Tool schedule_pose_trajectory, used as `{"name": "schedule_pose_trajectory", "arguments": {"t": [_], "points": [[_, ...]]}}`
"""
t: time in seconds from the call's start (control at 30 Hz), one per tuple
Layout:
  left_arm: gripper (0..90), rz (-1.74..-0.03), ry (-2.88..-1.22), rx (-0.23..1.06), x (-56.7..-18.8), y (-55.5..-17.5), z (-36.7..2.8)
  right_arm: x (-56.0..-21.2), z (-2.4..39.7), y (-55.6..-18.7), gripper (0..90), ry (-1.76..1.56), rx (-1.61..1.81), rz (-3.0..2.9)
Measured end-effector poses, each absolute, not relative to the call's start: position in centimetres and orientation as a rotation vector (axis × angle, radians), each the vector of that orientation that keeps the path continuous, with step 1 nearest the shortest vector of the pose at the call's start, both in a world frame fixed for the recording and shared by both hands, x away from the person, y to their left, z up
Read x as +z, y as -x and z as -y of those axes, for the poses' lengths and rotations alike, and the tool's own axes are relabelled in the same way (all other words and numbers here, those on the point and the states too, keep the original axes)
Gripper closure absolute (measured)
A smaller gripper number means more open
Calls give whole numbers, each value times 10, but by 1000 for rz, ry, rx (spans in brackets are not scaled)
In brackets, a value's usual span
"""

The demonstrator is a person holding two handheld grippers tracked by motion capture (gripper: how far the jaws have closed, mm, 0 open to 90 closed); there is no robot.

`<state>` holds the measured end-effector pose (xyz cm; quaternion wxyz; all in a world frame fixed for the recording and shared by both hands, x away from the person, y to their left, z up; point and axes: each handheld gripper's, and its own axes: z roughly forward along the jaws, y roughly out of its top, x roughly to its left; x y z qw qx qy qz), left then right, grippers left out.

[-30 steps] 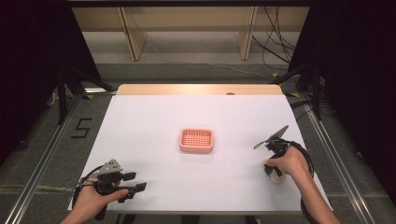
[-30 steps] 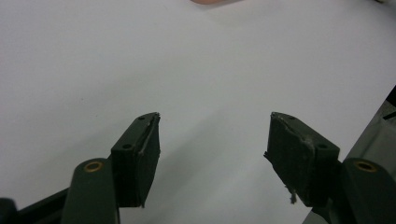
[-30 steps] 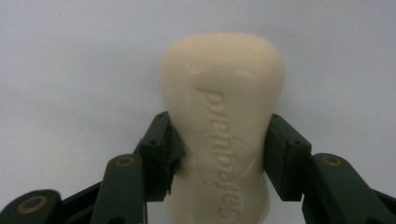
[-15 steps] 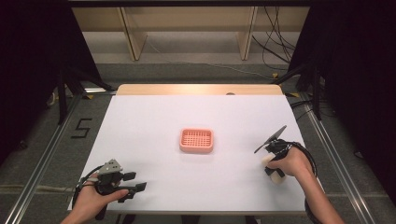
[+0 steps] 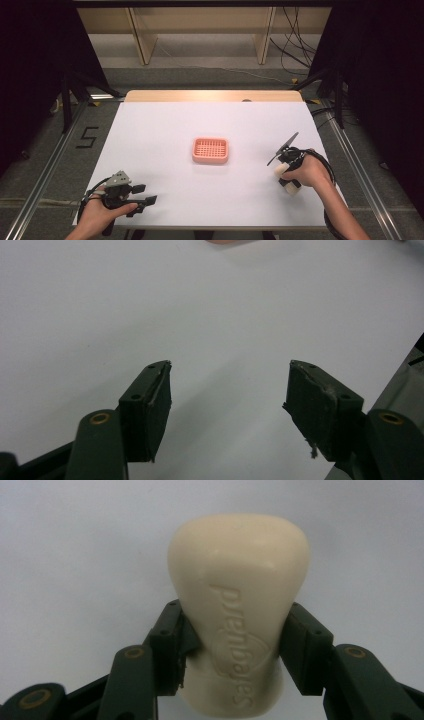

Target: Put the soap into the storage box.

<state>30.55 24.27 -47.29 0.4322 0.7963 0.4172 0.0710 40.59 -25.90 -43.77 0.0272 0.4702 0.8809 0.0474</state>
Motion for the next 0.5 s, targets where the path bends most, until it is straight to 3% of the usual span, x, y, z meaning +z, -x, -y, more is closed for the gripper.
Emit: {"name": "schedule_pose_trajectory", "arguments": {"t": [0.5], "points": [[342,-1040,-1997,176,-473,-306,-243,-436,246,-408,505,-1367,123,-2752]]}}
